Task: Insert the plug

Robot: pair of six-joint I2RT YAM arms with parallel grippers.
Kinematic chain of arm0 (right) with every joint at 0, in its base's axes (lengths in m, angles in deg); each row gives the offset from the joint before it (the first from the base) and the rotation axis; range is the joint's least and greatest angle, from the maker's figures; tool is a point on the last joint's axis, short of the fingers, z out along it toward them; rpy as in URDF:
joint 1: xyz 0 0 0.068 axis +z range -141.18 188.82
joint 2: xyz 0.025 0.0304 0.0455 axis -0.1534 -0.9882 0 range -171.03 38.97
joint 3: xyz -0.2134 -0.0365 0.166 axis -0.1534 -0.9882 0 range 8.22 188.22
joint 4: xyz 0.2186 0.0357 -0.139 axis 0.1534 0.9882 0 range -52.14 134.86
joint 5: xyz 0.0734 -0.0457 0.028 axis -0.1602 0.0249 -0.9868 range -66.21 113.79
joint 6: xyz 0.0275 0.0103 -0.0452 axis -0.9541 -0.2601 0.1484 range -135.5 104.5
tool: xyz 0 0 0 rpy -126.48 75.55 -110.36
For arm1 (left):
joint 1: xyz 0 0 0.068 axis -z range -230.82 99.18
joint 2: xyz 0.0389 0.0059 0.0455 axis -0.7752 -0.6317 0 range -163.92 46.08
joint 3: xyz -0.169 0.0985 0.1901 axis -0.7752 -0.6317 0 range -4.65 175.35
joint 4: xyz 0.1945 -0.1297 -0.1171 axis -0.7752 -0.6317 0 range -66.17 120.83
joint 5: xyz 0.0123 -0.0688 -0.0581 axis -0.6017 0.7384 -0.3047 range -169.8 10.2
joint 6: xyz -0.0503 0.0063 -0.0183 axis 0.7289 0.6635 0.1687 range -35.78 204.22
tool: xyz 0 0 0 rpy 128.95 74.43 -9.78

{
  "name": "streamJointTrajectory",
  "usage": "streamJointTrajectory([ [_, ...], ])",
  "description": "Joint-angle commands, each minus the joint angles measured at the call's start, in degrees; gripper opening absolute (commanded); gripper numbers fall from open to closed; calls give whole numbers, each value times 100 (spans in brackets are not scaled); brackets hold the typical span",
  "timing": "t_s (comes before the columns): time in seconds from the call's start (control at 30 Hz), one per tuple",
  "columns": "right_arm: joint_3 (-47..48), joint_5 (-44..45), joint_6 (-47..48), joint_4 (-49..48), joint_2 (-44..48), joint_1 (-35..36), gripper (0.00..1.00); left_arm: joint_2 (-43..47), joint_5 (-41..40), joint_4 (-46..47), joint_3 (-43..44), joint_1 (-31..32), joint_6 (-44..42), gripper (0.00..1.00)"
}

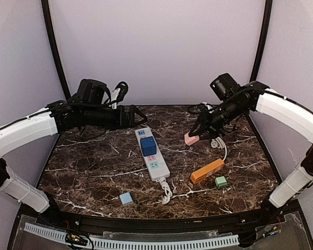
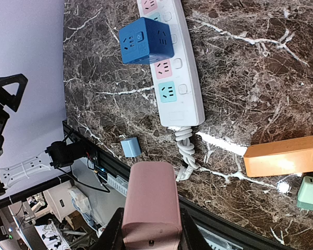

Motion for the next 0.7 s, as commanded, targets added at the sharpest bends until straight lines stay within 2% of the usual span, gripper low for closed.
streamJointTrajectory([
  [0.0, 270, 263, -101, 79, -157, 104, 0, 9, 149, -422, -62, -338, 314, 99],
  [0.17, 454, 489, -135, 173, -357, 183, 0, 169, 560, -430, -173, -717, 91, 99],
  [0.33, 582, 724, -263, 154, -565, 312, 0, 585, 1277, 44, -763, -1027, -43, 99],
  [0.5, 655, 802, -366, 4, -816, 522, 0, 594, 1174, -431, -662, -1076, -154, 99],
  [0.67, 992, 841, -248, -28, -1227, 744, 0, 672, 586, -1124, -477, -1070, -202, 99],
])
